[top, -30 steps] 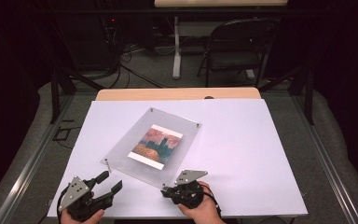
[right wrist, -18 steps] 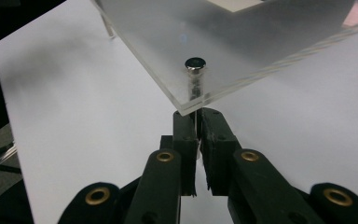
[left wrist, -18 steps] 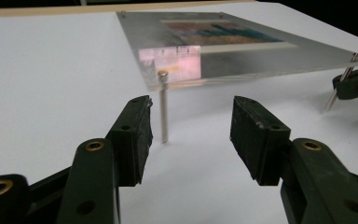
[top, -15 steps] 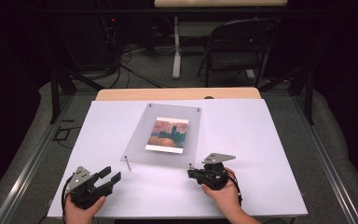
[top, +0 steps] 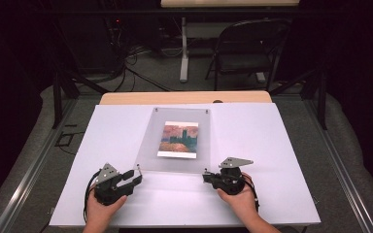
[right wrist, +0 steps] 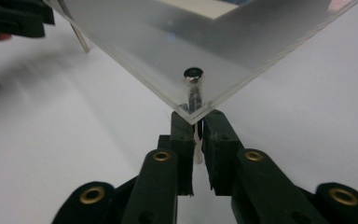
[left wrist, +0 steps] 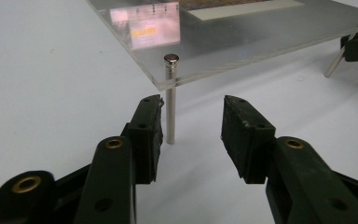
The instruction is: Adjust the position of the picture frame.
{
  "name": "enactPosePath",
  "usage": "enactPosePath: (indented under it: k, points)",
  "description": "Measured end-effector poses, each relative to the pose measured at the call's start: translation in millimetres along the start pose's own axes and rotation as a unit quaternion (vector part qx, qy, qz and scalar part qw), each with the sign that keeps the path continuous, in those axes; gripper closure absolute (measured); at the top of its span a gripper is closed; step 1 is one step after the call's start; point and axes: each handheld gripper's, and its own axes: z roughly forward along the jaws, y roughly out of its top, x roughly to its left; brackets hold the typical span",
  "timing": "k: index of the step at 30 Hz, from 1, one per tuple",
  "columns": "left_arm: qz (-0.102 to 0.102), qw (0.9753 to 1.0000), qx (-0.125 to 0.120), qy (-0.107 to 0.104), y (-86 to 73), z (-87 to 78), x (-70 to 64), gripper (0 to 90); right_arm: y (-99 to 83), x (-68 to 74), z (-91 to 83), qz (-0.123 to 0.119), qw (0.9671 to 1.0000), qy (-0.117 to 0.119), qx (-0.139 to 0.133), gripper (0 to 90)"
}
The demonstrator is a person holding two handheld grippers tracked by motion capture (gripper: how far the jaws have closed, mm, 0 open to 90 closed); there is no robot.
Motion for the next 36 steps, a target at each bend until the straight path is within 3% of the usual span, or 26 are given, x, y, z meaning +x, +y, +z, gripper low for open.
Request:
enactPosePath:
  k: [1,3,6,12,18,21,25,29,36]
  points:
    - [-0.001,1.0000,0.003,0.001,0.5,2.7,0.2,58.6,-0.2,0.1,-0.8,0.008,0.9999,0.002,-0.009,79.0]
    - [-0.002,1.0000,0.007,0.002,1.1,6.8,0.9,60.0,-0.9,1.2,-0.8,0.000,1.0000,-0.005,-0.008,75.6]
    - [-0.014,0.9998,0.012,-0.001,1.9,13.9,4.1,62.1,-2.7,3.4,1.6,-0.010,0.9998,-0.016,-0.003,73.6]
    - [-0.018,0.9997,0.017,-0.008,4.7,23.4,5.5,66.5,-2.1,3.5,6.3,-0.013,0.9997,-0.018,-0.009,73.2]
    - [-0.016,0.9996,0.022,-0.004,8.1,31.0,6.3,69.8,-0.7,5.1,11.4,-0.016,0.9997,-0.016,-0.006,78.9]
    - [-0.017,0.9996,0.022,-0.002,9.1,32.3,6.7,74.5,0.7,6.8,12.1,-0.024,0.9994,-0.025,0.000,84.4]
    - [-0.023,0.9995,0.020,0.003,9.7,31.7,9.6,84.2,1.8,6.0,11.2,-0.020,0.9995,-0.023,0.000,84.8]
    - [-0.018,0.9996,0.021,-0.005,11.3,31.3,6.8,84.8,3.5,6.4,7.8,-0.021,0.9994,-0.028,-0.002,85.0]
    - [-0.013,0.9995,0.006,-0.029,21.9,35.8,-5.9,85.2,8.8,-6.7,-7.9,-0.004,0.9985,-0.047,-0.026,85.2]
